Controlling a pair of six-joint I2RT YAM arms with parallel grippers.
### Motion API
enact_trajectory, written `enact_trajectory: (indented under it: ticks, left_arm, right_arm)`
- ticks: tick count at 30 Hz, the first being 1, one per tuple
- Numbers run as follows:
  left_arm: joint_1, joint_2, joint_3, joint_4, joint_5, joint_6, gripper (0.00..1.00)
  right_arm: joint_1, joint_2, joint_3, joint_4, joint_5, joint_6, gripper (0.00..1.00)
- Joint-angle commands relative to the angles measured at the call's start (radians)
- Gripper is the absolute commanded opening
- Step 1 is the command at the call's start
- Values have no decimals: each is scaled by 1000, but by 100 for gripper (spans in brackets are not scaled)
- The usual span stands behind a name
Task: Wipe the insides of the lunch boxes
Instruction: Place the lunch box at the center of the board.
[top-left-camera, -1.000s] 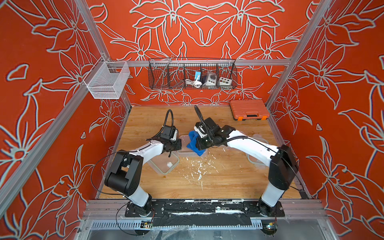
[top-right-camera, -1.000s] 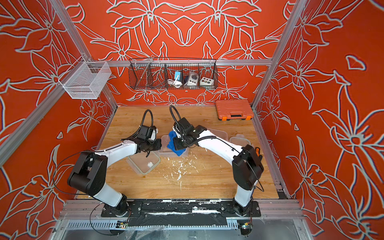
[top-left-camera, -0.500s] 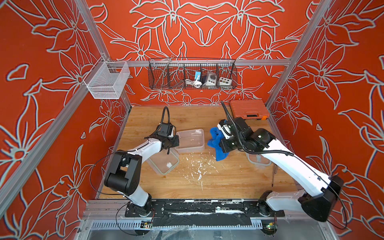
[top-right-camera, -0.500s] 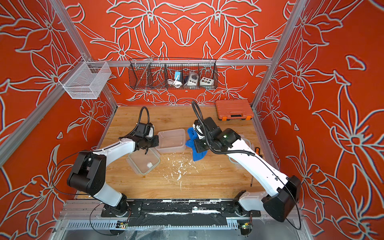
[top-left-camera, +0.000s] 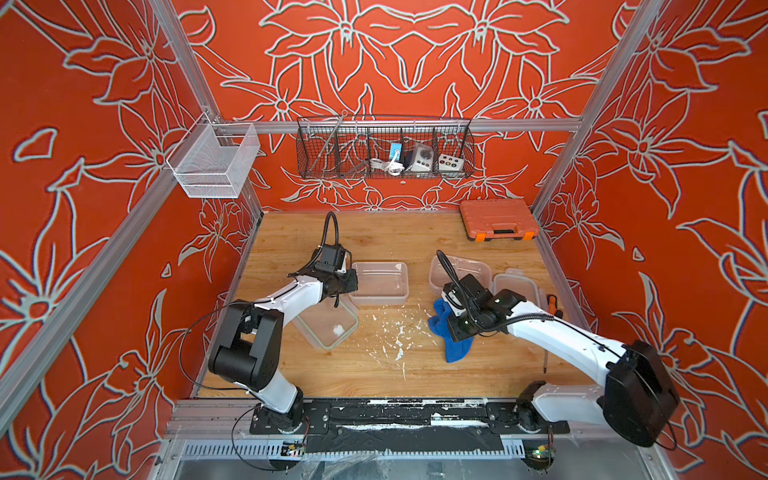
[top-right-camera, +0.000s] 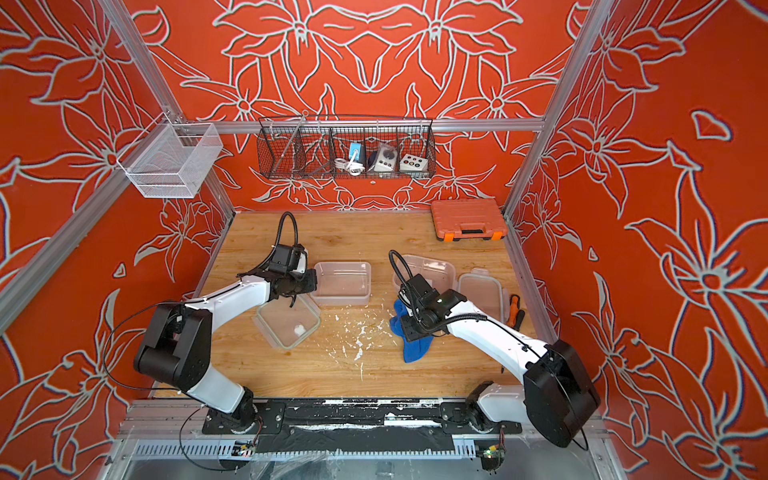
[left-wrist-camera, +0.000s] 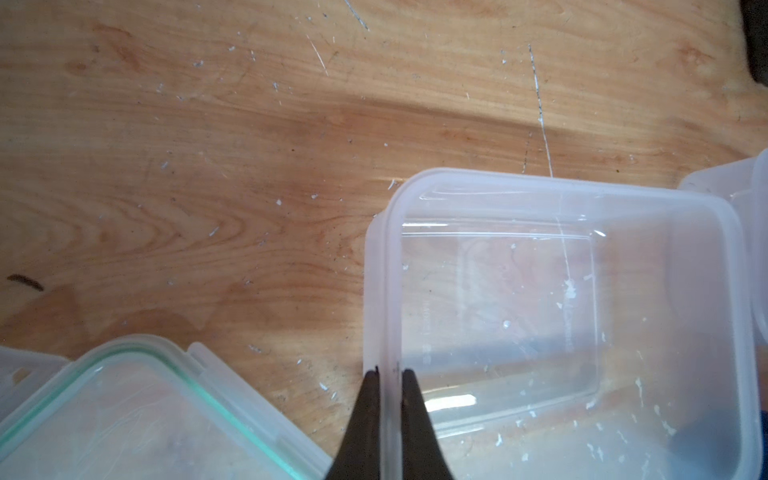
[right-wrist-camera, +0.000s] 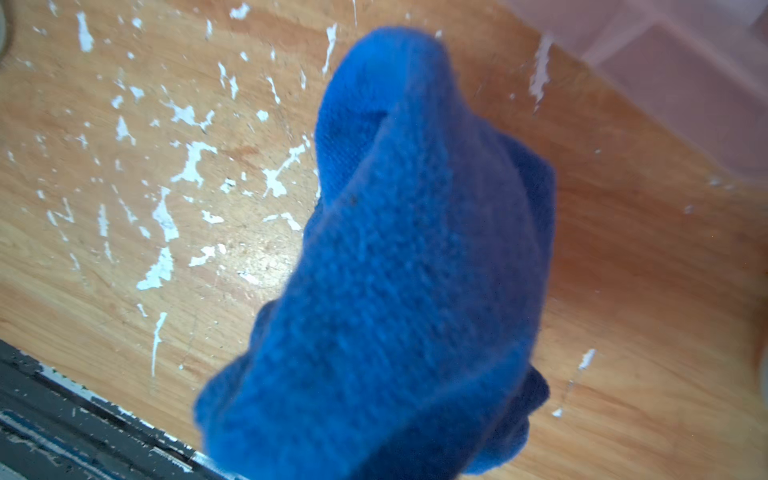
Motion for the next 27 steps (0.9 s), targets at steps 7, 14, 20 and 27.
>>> enact_trajectory:
  ticks: [7, 14, 20, 27]
  left_arm:
    - [6, -7, -3, 20, 4, -5, 36]
    - [6, -96, -43, 50, -60, -19, 73]
    - [9, -153, -65, 70, -85, -25, 87]
    - [9, -220, -91, 92, -114, 0, 99]
  right_arm:
    - [-2, 71, -62, 89, 22, -2, 43]
    - [-1, -109, 22, -53, 84, 16, 71]
    - [-3, -211, 95, -158, 62, 6, 75]
    - [-3, -319, 185, -226, 70, -45, 98]
